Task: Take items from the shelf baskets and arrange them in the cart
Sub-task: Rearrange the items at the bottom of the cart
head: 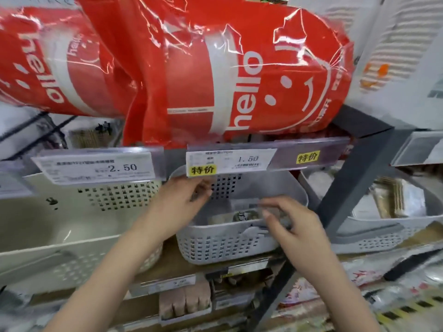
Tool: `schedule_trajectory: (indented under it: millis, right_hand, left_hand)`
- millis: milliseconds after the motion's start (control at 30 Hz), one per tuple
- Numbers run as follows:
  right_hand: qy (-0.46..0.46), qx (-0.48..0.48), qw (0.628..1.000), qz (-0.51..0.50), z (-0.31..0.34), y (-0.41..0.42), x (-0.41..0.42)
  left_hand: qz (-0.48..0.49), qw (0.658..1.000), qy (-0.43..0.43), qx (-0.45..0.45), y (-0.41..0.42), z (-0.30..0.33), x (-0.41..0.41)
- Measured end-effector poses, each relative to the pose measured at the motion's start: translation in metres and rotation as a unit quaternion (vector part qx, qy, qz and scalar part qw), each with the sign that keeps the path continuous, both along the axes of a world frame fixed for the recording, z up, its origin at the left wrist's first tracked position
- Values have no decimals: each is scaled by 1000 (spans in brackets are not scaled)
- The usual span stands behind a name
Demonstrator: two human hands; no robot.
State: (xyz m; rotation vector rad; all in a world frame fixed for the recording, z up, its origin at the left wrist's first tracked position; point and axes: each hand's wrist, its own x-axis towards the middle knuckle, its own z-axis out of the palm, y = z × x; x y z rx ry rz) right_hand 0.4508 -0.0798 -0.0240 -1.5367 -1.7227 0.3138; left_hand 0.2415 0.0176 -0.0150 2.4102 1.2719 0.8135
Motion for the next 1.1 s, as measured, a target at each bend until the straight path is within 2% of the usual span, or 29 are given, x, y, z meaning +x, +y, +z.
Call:
schedule_trajectory:
  millis: [100, 233, 300, 333, 400, 467, 533, 600, 633, 833, 967, 1100]
  right_hand:
    - [-20, -76, 997, 15, 6, 43, 11]
    - [-71, -163, 983, -54, 3, 91, 20]
    - [-73, -191, 978, -48, -4, 118, 21]
    - [-55, -236, 970, -18, -11, 132, 19]
    - [-21, -363, 931, 42, -32, 159, 16]
    - [-4, -427, 904, 33, -53, 176, 18]
    - [-25, -430, 902, 24, -70, 183, 25]
    - [-107, -426, 898, 24, -75, 189, 28]
    - [-144, -421, 895, 22, -75, 191, 28]
    - [-229, -423, 877, 14, -73, 191, 22]
    - [-220, -426, 878, 16, -72, 192, 20]
    - [-199, -436, 877, 17, -72, 193, 19]
  left_hand:
    - [31, 998, 60, -14, 13, -5, 5]
    - [82, 994, 73, -20, 24, -14, 6]
    - [89, 992, 84, -32, 31, -19, 5]
    - [84, 992, 86, -45, 36, -22, 5]
    - [57, 993, 82, -67, 48, -30, 2]
    - [40, 992, 87, -78, 50, -32, 2]
    - [40, 997, 62, -12, 50, -29, 4]
    - [42, 990, 118, 69, 47, -29, 7]
    - [37, 986, 146, 78, 48, -30, 7]
    - [15, 980, 195, 35, 52, -35, 7]
    - [-13, 956, 292, 13, 60, -33, 10]
    - [-17, 914, 390, -113, 85, -39, 31]
